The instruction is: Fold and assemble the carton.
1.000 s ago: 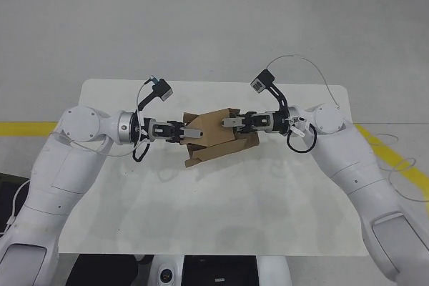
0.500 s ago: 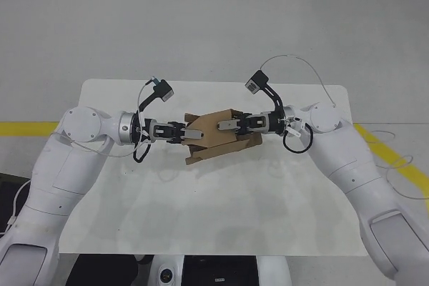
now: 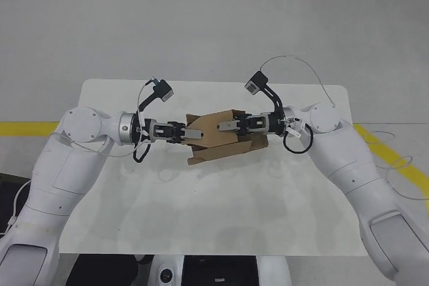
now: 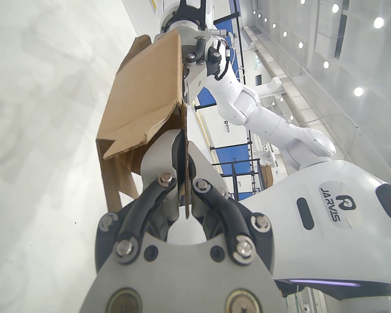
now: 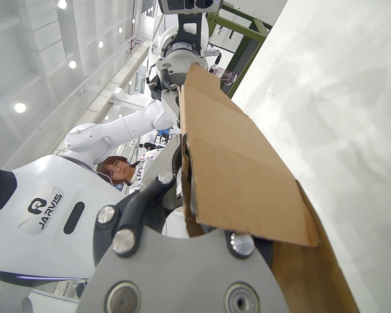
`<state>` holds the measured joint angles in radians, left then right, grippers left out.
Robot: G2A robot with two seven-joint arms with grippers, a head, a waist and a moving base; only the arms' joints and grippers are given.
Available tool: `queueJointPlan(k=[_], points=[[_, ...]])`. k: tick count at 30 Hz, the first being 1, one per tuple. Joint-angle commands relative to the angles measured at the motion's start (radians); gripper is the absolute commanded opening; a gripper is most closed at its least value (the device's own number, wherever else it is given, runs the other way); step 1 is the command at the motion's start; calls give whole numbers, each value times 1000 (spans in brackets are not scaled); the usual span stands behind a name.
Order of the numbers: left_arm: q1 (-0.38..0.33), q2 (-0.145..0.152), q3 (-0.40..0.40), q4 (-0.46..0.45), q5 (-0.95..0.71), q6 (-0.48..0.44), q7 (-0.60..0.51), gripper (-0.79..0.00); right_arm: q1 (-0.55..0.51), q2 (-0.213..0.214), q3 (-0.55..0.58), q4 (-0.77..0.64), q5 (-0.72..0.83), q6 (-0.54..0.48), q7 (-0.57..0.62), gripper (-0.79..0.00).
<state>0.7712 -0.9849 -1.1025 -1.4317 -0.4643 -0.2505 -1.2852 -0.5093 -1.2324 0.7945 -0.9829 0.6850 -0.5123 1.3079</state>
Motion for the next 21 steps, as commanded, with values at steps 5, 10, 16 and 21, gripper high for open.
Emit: queueJointPlan(k=[5,10,16,21], points=[[1,0,-7,-2,-14,14,1,0,-2,3,11,1,-31,-33,-33,-785],[2,-1,-11,0,-50,29,-5,0,-13,6,19,-5,-75,-67,-67,-785],[2,-3,-18,6,-106,46,-17,0,-26,6,28,-18,-133,-78,-119,-785],[2,-4,-27,7,-144,65,-29,0,-46,7,37,-43,-192,-66,-184,-785]])
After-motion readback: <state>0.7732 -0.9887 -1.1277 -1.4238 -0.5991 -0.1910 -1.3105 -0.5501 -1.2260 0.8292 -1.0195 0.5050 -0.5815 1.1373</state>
